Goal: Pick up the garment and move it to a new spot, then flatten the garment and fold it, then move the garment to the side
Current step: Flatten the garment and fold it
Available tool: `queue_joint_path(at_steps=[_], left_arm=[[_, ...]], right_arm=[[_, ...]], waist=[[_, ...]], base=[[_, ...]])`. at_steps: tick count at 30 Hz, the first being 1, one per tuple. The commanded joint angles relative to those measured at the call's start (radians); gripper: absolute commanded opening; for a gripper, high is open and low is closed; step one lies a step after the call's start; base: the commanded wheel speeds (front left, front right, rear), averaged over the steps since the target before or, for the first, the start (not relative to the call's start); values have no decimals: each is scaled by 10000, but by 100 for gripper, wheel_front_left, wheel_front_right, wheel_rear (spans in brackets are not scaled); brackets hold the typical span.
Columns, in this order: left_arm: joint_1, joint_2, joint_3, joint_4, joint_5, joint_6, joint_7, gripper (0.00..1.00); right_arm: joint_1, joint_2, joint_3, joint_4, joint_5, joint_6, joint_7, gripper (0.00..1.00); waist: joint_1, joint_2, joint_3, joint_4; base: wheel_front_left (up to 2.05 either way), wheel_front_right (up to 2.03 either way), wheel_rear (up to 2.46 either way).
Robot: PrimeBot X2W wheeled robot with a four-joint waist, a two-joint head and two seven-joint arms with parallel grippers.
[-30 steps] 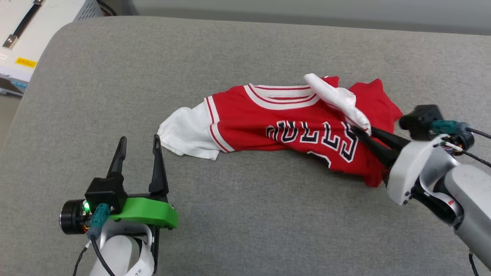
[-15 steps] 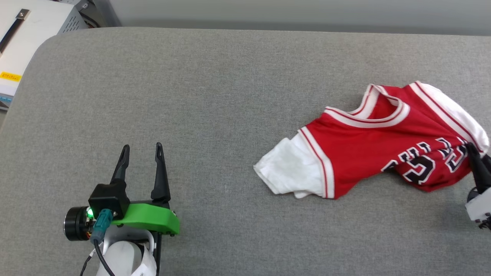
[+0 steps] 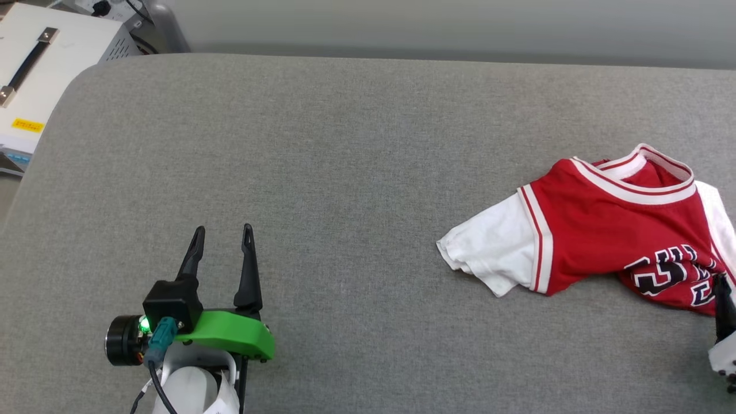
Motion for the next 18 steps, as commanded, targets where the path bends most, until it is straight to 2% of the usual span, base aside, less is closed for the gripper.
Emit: queue_joint_path(at_steps=[1,5,8,11,14,18], left_arm=[[180,-50,66,41,131,-69,-57,100],[261,-55,272,15,183,-160,-57,100],[237,-10,405,-176,268,-299,-57,100],[118,54,483,-338,322,-500,-57,100],[-183,139,481,-436,361,-692,-57,100],[-806,308,285,-467,362,-942,-57,100]], right_arm=[[26,-30,-252,-43,-384,-9,-258,100],[224,-68,-1079,-855,-2252,-9,-664,100],[314,405,-1694,-1922,-3241,-9,-718,100],[511,1125,-2087,-3512,-4342,-9,-733,100],[716,1818,-2115,-5017,-5060,-9,-738,100],[968,2382,-1738,-6582,-5727,-9,-744,100]], waist=[[0,-1,-241,-13],[0,-1,-492,-137],[0,-1,-600,-244],[0,-1,-688,-321],[0,-1,-700,-350],[0,-1,-618,-373]], base=[[0,0,0],[0,0,0],[0,0,0],[0,0,0],[0,0,0],[0,0,0]])
